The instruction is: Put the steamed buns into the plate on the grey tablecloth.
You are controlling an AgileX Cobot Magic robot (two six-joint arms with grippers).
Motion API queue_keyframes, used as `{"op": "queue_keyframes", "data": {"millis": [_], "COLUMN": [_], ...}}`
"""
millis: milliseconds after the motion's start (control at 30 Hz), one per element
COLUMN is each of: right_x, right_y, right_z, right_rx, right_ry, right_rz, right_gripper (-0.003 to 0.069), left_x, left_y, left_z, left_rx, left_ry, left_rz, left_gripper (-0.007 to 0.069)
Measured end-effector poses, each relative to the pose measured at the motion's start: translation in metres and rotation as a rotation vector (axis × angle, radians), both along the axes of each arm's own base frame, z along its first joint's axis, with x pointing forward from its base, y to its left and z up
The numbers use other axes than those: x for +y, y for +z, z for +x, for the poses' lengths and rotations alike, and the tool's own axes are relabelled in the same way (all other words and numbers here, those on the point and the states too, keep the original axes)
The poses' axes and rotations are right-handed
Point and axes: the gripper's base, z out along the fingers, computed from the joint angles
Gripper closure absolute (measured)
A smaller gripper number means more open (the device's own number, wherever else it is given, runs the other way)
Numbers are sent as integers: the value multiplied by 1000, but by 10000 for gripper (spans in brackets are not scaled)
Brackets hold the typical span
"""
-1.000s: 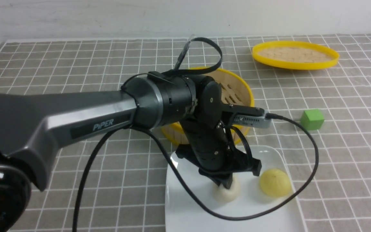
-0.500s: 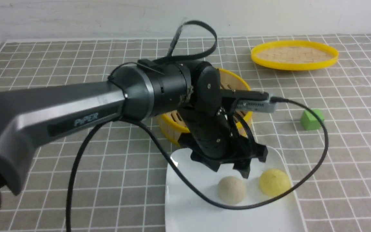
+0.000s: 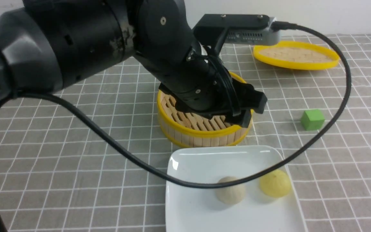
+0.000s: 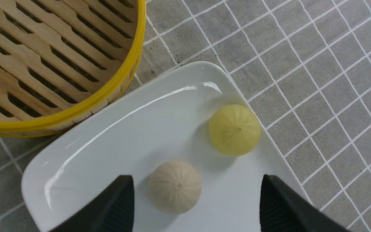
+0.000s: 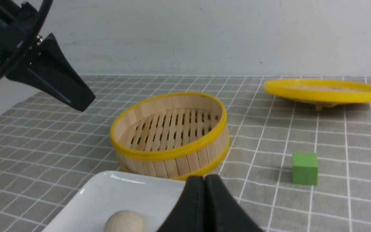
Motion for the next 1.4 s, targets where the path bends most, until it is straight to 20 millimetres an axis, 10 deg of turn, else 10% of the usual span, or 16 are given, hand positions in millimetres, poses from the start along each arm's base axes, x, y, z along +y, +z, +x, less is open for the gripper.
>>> {"op": "queue_keyframes", "data": {"millis": [500,967,1400], "right_x": [0,1,-11], "right_y": [-2,-5,-79], "right_z": [1,2,10], "right_rx": [3,8,180], "right_ry": [-1,-1,-240], "right_rz": [-5,-7,-154], "right_gripper": [666,658,652], "left_x": [4,4,5], "left_y": [-2,-2,-2], "left_z": [1,3,3], "left_rx": [-24,-39,-41], "left_ry": [-7,-6,-7], "left_rz": [64,64,73], "left_gripper": [609,622,622]}}
